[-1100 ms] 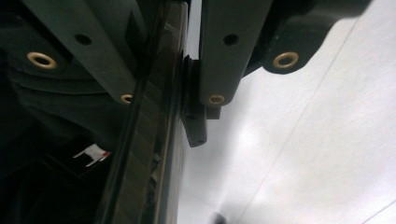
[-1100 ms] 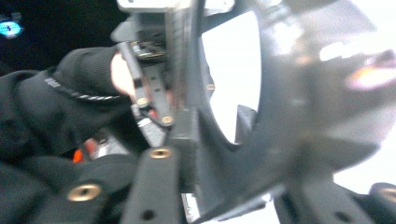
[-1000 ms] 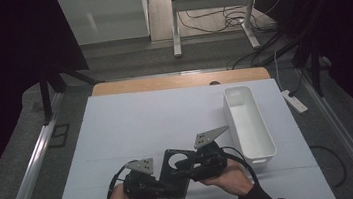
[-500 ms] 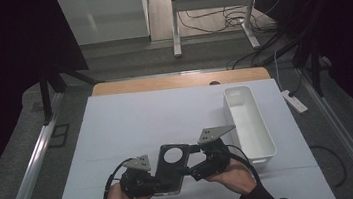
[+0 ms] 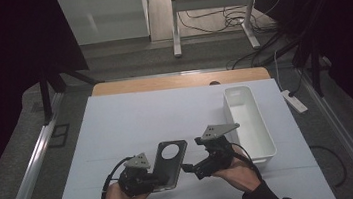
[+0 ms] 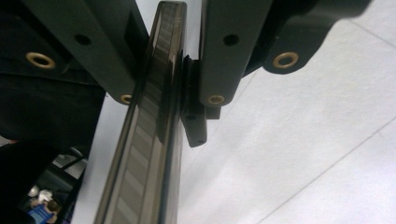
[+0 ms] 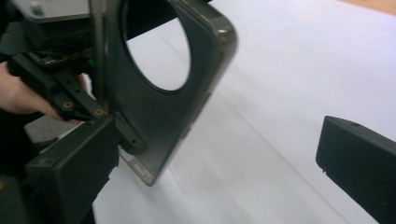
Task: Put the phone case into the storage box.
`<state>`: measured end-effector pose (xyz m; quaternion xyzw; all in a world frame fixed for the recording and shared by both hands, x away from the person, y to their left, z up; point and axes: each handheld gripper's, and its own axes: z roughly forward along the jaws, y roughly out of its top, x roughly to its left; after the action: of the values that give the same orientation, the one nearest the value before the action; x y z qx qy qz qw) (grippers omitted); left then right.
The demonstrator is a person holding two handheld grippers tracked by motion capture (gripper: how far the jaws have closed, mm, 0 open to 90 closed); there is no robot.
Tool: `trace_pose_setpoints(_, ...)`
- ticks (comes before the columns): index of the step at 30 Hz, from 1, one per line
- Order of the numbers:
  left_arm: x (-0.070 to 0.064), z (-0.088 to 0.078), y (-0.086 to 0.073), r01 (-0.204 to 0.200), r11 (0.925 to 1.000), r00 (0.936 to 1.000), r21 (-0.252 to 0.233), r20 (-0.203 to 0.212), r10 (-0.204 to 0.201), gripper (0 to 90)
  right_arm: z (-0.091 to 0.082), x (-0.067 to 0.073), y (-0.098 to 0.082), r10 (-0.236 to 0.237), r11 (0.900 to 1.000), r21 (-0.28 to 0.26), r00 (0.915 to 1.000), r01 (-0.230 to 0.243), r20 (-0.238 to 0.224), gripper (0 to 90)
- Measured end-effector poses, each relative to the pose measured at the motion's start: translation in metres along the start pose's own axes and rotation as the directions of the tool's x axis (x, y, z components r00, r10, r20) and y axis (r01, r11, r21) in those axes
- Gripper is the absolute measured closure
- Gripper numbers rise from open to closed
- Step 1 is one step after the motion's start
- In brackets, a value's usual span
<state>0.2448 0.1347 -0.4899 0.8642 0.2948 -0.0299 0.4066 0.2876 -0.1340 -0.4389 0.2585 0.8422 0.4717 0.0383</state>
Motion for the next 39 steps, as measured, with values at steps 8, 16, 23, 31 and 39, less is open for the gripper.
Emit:
trace_pose_setpoints(8,0.000,-0.002,0.000,0.021,0.9998,0.9960,0.003,-0.087,-0.021,85.1,-0.004,-0.006,-0.001,0.018,1.000,0.001,0.9986,-0.018,0.049,0.0)
trace_pose_setpoints(16,0.000,-0.002,0.000,0.023,0.9997,0.9963,0.003,-0.083,-0.023,85.1,-0.005,-0.007,-0.001,0.023,1.000,0.007,0.9985,-0.023,0.050,0.0)
trace_pose_setpoints(23,-0.002,-0.001,0.000,0.006,1.0000,0.9980,0.004,-0.063,-0.005,85.1,-0.009,-0.006,0.003,0.062,0.998,-0.018,0.9980,-0.061,0.010,0.0)
trace_pose_setpoints(31,-0.007,0.002,0.001,-0.017,0.9998,0.9990,0.015,-0.042,0.017,85.0,-0.014,-0.003,0.007,0.055,0.998,-0.035,0.9985,-0.055,0.005,0.0)
trace_pose_setpoints(39,-0.009,0.004,0.001,-0.031,0.9992,0.9994,0.025,-0.016,0.031,85.0,-0.016,0.001,0.011,0.052,0.999,-0.013,0.9986,-0.052,-0.005,0.0)
